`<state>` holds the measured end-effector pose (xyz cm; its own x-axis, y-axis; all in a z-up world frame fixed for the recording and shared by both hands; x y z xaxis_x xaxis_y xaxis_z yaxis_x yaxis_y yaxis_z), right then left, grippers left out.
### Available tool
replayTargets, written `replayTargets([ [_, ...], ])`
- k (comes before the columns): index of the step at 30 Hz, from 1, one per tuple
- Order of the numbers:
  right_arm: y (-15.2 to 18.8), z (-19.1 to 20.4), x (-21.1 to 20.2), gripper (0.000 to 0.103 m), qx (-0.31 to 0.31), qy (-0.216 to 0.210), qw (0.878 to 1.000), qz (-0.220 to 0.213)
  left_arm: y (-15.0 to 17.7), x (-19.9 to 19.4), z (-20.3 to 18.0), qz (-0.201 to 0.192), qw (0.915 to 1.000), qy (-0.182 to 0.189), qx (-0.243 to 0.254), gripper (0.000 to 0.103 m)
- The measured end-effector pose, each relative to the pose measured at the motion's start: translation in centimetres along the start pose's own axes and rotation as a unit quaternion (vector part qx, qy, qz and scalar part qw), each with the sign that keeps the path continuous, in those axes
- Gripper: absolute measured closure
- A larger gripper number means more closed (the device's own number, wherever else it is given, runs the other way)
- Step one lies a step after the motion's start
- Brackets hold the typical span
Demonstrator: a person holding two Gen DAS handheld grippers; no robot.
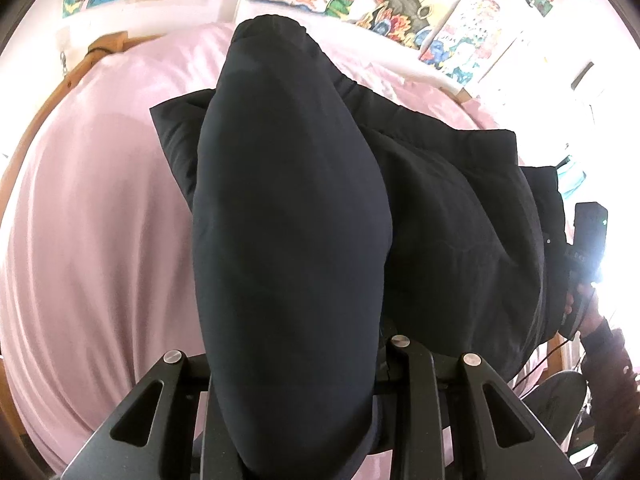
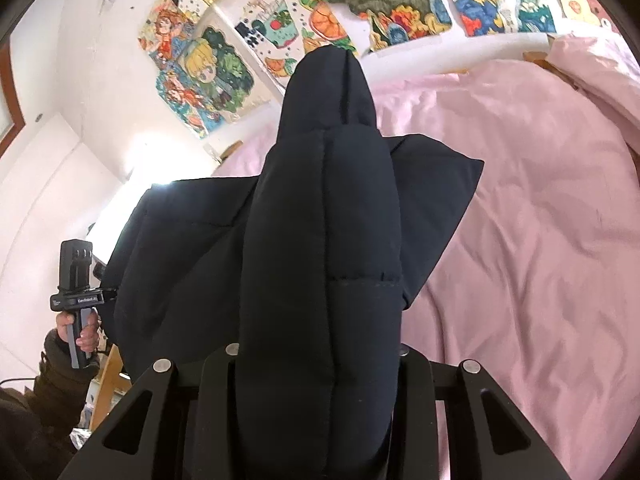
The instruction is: Fold large clothes
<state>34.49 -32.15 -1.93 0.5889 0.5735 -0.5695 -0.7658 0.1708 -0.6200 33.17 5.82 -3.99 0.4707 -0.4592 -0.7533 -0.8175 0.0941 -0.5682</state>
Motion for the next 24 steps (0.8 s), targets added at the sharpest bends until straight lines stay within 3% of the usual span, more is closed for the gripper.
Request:
replayTargets([
  [8, 1.6, -2.1, 1.4, 0.068, 0.006, 0.042, 0.999, 0.026, 0.1, 3.3, 0.6, 0.013, 0.9981, -0.059, 0.017, 0.067],
  [15, 2.0, -2.9, 1.5, 0.058, 0.005, 0.060, 0.998, 0.027, 0.6, 4.2, 1.8, 0.014, 0.9980, -0.062, -0.001, 0.056],
  [18, 2.3, -3.7, 1.2, 0.046, -0.002, 0.088, 0.996, 0.028, 0.1, 4.9, 1.8, 0.016, 0.9977, -0.066, -0.007, 0.051],
  [20, 2.4, -4.2, 1.0, 0.025, -0.013, 0.113, 0.993, 0.028, -0.1, 5.0, 2.0, 0.015, 0.9973, -0.071, -0.011, 0.047],
  [24, 2.5, -4.4, 0.4, 0.010, -0.017, 0.127, 0.992, 0.021, -0.1, 4.5, 2.7, 0.012, 0.9963, -0.084, -0.015, 0.042],
])
Point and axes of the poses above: each gripper's, at about its wrist camera, not at the fingertips, and x roughly the way its jaws point, z to its left, y to its underside, the point moved 10 cm from there along x, roughly the way its jaws point, and after that the axes turned 7 degrees about -z, right-handed, at the moved point
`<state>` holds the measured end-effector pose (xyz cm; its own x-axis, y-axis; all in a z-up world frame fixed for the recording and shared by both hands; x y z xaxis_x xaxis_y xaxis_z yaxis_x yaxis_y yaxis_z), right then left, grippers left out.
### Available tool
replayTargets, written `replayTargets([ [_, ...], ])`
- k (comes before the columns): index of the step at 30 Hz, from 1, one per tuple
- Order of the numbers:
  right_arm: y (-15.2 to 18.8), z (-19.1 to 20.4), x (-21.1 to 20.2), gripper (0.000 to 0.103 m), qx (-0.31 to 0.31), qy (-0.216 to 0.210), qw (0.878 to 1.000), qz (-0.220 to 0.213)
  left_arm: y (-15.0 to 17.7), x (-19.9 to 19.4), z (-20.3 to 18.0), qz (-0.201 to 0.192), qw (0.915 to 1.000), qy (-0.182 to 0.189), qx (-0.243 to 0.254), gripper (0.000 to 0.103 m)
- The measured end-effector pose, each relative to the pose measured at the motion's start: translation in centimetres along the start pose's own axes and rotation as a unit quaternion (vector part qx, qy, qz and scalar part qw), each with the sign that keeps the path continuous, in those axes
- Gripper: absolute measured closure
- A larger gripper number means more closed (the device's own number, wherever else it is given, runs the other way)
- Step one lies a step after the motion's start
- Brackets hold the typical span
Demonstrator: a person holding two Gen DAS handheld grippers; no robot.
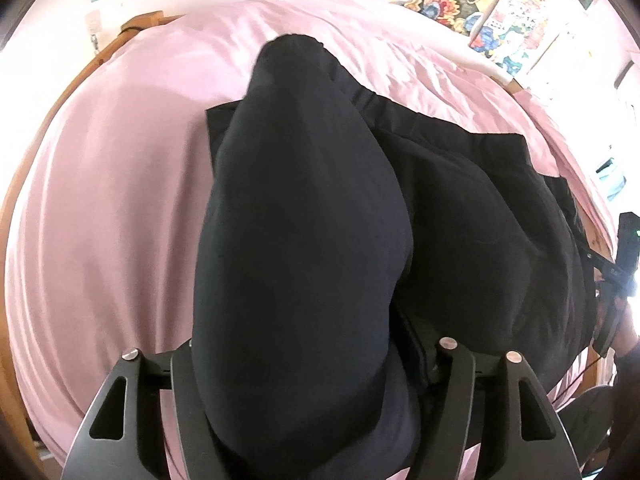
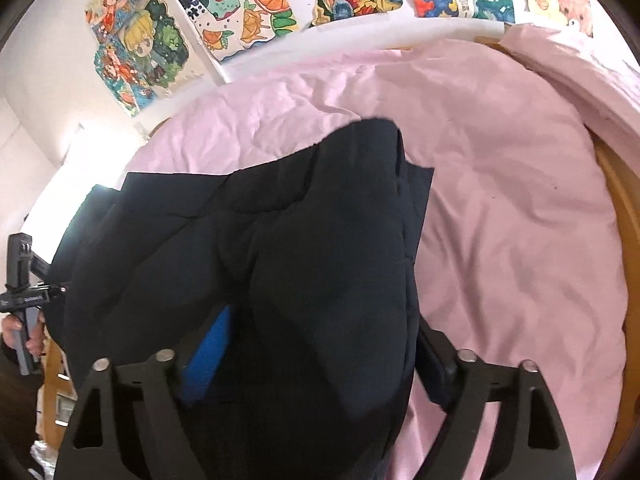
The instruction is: Fold large clothes
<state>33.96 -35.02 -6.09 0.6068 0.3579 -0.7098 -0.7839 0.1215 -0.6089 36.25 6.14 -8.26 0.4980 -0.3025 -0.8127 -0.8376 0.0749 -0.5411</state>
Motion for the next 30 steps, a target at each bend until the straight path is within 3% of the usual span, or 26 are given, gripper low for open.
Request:
replayTargets([
  [2, -0.1, -0.1, -0.4, 0.000, 0.006, 0.005, 1.000, -0.009, -0.2, -0.5, 0.4, -0.011, 0.9998, -0.018, -0.003, 0.040],
  [9, -0.3, 0.9, -1.8, 0.000, 0.013, 0.048, 0.998, -0.024, 0.8, -2.6, 1.7, -0.043, 0.9958, -0.081, 0.010, 0.034],
  [14, -0.3, 1.1, -3.5, 0.000, 0.001, 0.103, 0.993, -0.053, 1.0, -5.2, 2.8, -0.105, 0.9856, -0.132, 0.013, 0.034],
  [22, 0.0, 1.6, -7.4, 0.000, 0.017, 0.156, 0.978, -0.138, 2.5, -8.5, 1.6, -0.177, 0.9742, -0.140, 0.003, 0.034],
  [30, 3.5, 5.4, -11.4, 0.000, 0.010, 0.161, 0.965, -0.207, 5.2, -10.0, -2.0, -0.216, 0.9713, -0.100, 0.011, 0.033],
])
Point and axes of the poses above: each gripper's, at about its wrist camera, not at the fingertips, and x roughly the way its jaws point, z to its left, y to its underside, the point moved 10 cm from there along x, roughly the way its jaws point, and after that the axes turned 7 degrees about -z, right-handed, at the moved point
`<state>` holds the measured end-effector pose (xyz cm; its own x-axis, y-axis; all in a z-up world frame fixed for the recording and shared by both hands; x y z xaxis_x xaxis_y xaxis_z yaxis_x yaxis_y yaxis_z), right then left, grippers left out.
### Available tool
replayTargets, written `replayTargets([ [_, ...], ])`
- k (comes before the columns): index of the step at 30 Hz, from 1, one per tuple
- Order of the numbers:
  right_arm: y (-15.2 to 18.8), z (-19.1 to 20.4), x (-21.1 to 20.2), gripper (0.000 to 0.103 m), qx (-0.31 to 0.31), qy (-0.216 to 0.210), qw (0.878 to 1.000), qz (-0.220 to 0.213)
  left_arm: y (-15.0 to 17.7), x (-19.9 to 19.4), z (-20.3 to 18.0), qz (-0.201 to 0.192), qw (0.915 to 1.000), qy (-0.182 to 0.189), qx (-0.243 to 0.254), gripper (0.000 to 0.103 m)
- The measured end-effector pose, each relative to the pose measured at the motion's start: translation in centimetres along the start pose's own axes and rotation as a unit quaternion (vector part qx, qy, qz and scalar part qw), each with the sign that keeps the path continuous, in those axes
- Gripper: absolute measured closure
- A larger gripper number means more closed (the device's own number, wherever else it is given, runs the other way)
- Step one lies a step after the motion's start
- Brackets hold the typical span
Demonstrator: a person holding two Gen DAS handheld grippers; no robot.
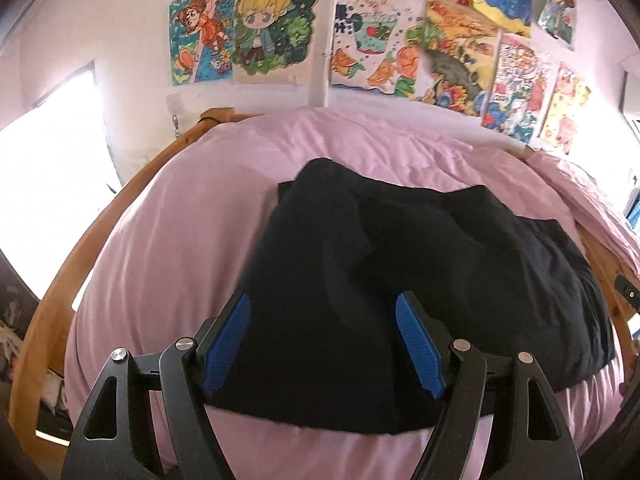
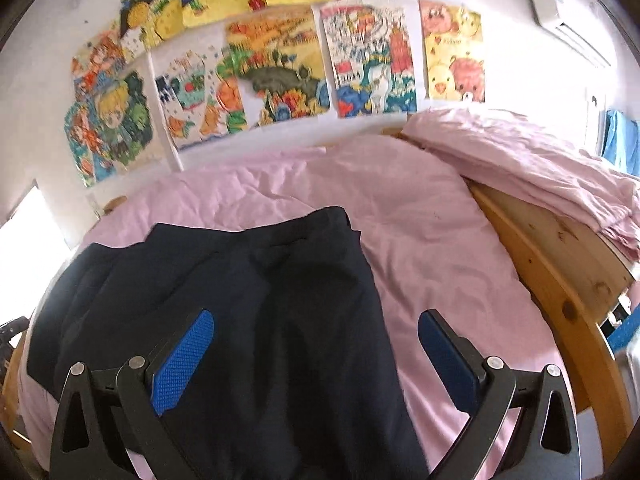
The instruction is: Fold large clothes
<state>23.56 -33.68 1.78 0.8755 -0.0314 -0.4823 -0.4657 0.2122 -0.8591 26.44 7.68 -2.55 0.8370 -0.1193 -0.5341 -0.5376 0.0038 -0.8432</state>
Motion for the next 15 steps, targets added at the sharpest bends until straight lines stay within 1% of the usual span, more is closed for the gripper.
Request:
replayTargets([
  [3, 0.3, 0.7, -1.8, 0.000, -0.016, 0.004, 1.000, -0.024, 0.9, -1.7, -0.7, -0.015, 0.9998, -0.005, 0.011, 0.033],
  [7, 0.7, 2.2, -4.3, 0.000, -0.035, -0.006, 0.998, -0.060, 1.8, -3.0, -1.9, -0.038, 0.9988, -0.009, 0.028, 0.033],
  [9, 1.4, 2.8, -5.3, 0.000, -0.044, -0.005, 0.997, -0.070, 2.8, -3.5, -2.3, -0.042, 0.9989, 0.000, 0.019, 0.028],
  [11, 2.5, 3.8, -6.1, 0.000, -0.050, -0.009, 0.996, -0.073, 3.8, -3.8, -2.5, -0.045, 0.9989, 0.008, 0.006, 0.017],
  [13, 4.0, 4.6, -6.8, 0.000, -0.053, -0.014, 0.996, -0.073, 4.6, -4.5, -2.7, -0.055, 0.9985, 0.007, 0.002, 0.011],
  [15, 5.5, 5.7, -7.4, 0.000, -0.055, -0.025, 0.996, -0.068, 5.5, -5.4, -2.9, -0.069, 0.9975, -0.006, 0.016, 0.007],
])
Point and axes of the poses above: each gripper's, at about its wrist camera, not at the fingertips, and x roughly the way its jaws point, z to its left, y to its underside, the point moved 10 cm from there along x, roughly the way its jaws point, and after that the axes turned 7 degrees about -z, right-handed, at the moved point
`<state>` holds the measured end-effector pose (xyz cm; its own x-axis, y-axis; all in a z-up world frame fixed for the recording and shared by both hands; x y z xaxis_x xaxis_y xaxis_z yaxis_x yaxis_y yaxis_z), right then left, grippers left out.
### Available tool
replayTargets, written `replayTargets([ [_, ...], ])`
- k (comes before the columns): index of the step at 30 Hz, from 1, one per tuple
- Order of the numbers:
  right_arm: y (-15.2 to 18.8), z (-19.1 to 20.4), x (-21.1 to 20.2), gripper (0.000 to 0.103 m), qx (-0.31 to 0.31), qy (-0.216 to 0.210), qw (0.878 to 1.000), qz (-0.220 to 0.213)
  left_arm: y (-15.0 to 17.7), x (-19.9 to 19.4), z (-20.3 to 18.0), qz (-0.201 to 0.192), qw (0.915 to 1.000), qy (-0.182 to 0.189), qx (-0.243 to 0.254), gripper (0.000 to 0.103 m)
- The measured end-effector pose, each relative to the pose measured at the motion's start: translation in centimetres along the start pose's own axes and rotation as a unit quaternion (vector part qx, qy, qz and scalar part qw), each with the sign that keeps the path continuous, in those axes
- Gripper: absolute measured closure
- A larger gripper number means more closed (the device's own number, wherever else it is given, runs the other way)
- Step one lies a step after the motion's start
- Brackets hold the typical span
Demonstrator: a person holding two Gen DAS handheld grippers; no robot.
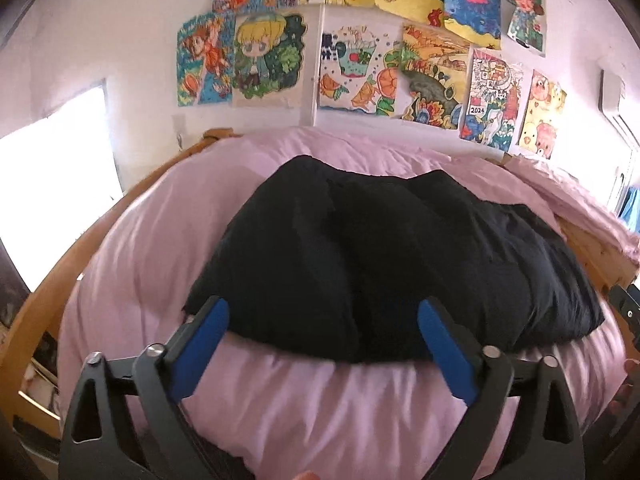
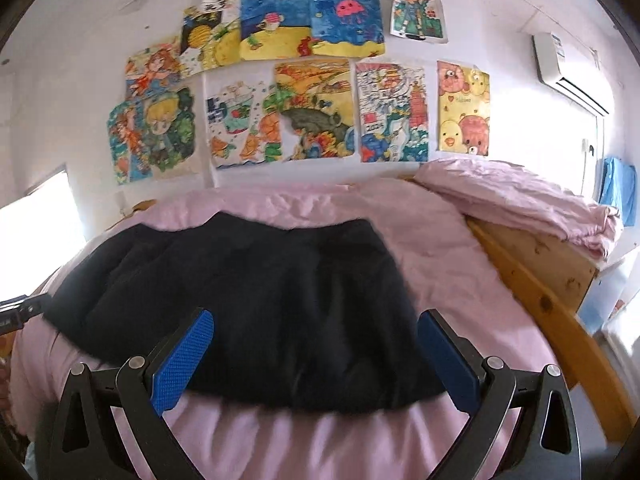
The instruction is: Fold large clothes
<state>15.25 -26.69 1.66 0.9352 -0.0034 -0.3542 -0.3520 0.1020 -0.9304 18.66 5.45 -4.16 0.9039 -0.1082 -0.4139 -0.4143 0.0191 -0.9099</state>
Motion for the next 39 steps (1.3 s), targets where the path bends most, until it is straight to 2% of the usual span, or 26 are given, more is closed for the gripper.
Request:
replayTargets([
  [3, 1.9, 1.9, -1.5, 0.000, 0.009, -0.012, 1.000, -0.003, 0.7, -1.5, -0.4, -0.018, 0.9997, -0.007, 0.016, 0.002],
  [7, 3.1, 3.3, -3.2, 0.000, 0.019, -0.013, 1.000, -0.016, 1.7, -3.5, -1.0, -0.039, 0.9990, 0.006, 0.023, 0.002],
  [13, 2.4, 5.3, -6.0, 0.000, -0.012, -0.003, 0.998, -0.064, 3.5, -5.1, -2.1, -0.032, 0.9985, 0.043, 0.008, 0.002],
  [14, 2.3, 5.8, -6.4, 0.000, -0.017, -0.013, 0.997, -0.072, 3.8, -5.2, -2.2, -0.030, 0.9985, 0.046, 0.004, 0.002],
  [18, 2.3, 7.4, -7.3, 0.000, -0.030, -0.029, 0.995, -0.089, 4.6, -5.7, -2.2, -0.022, 0.9984, 0.051, -0.008, 0.002],
  [21, 2.4, 7.7, -7.8, 0.000, -0.033, -0.023, 0.994, -0.098, 5.1, -6.0, -2.1, -0.014, 0.9983, 0.054, -0.016, 0.002],
  [23, 2.5, 7.6, -7.7, 0.000, -0.023, -0.017, 0.996, -0.088, 5.3, -6.3, -2.1, -0.014, 0.9984, 0.053, -0.016, 0.002],
  [26, 4.1, 7.7, -6.8, 0.000, -0.011, -0.023, 0.999, -0.027, 5.5, -6.5, -2.1, -0.015, 0.9987, 0.047, -0.009, 0.002],
  [27, 4.5, 7.5, -6.6, 0.000, -0.013, -0.021, 1.000, -0.019, 5.5, -6.5, -2.0, -0.015, 0.9988, 0.047, -0.007, 0.002],
  [34, 5.0, 7.4, -6.8, 0.000, -0.021, -0.009, 1.000, -0.015, 5.7, -6.8, -1.3, -0.031, 0.9994, 0.012, 0.009, 0.002],
  [39, 5.5, 7.9, -6.4, 0.000, -0.040, -0.009, 0.999, -0.009, 5.9, -6.8, -1.3, -0.040, 0.9990, 0.002, 0.018, 0.002],
])
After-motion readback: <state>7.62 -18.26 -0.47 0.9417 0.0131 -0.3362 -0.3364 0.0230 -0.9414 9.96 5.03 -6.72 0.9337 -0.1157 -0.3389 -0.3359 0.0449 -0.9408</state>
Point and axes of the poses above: each gripper's, at about its wrist camera, not at the fingertips, and x roughly the way its jaws point, z to its left, y to its underside, the point moved 10 cm from there along x, roughly the way its jaws point, and after that the axes turned 7 degrees about -z, right-handed, at the moved point
